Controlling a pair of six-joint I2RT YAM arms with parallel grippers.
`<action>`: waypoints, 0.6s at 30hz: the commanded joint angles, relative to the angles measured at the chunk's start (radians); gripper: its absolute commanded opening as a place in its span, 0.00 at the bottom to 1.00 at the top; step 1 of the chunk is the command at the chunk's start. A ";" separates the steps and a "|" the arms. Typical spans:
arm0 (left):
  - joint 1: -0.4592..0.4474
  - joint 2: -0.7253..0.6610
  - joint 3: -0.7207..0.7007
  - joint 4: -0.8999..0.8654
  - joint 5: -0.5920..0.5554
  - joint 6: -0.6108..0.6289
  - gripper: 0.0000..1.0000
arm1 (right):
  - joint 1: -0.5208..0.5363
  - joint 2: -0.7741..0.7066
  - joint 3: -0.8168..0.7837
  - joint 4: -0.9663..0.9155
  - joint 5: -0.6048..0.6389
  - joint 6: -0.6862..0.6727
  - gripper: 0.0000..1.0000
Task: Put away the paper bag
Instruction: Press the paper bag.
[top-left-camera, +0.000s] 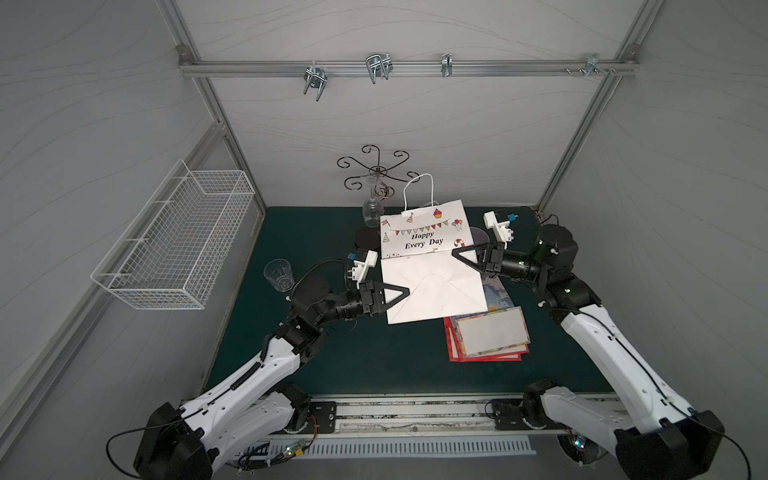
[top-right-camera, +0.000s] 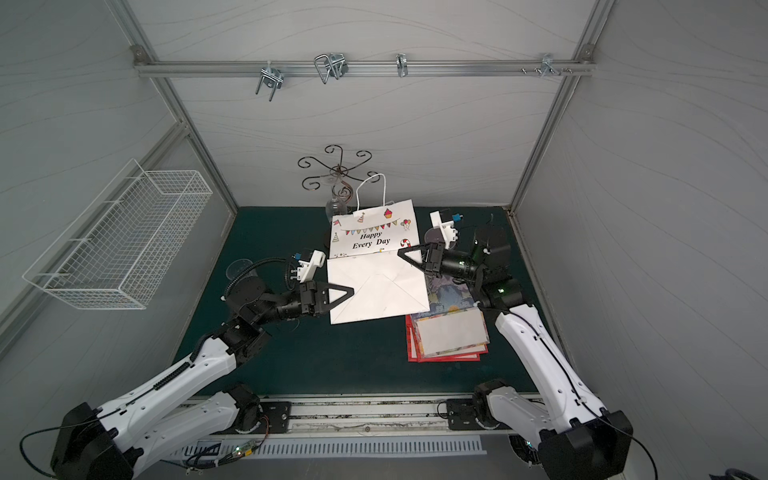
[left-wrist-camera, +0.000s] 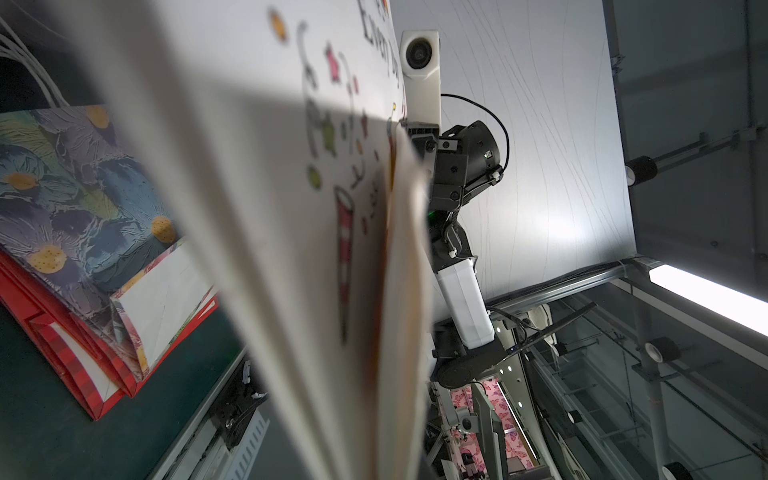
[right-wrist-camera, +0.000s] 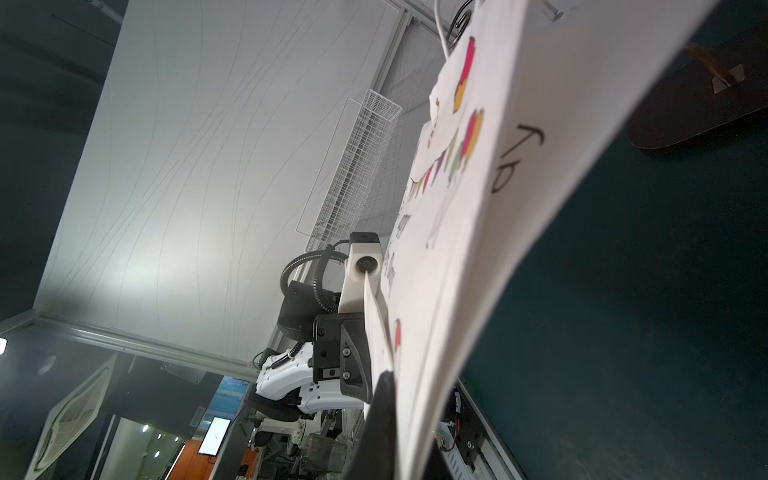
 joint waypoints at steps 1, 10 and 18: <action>0.001 -0.020 0.008 0.094 -0.036 -0.012 0.00 | 0.005 0.000 0.026 -0.006 -0.046 -0.023 0.00; 0.001 -0.071 -0.006 0.098 -0.228 0.003 0.45 | 0.001 -0.028 0.008 0.030 -0.109 0.025 0.00; 0.002 -0.060 -0.029 0.191 -0.306 -0.023 0.00 | 0.003 -0.040 -0.006 0.015 -0.157 0.027 0.00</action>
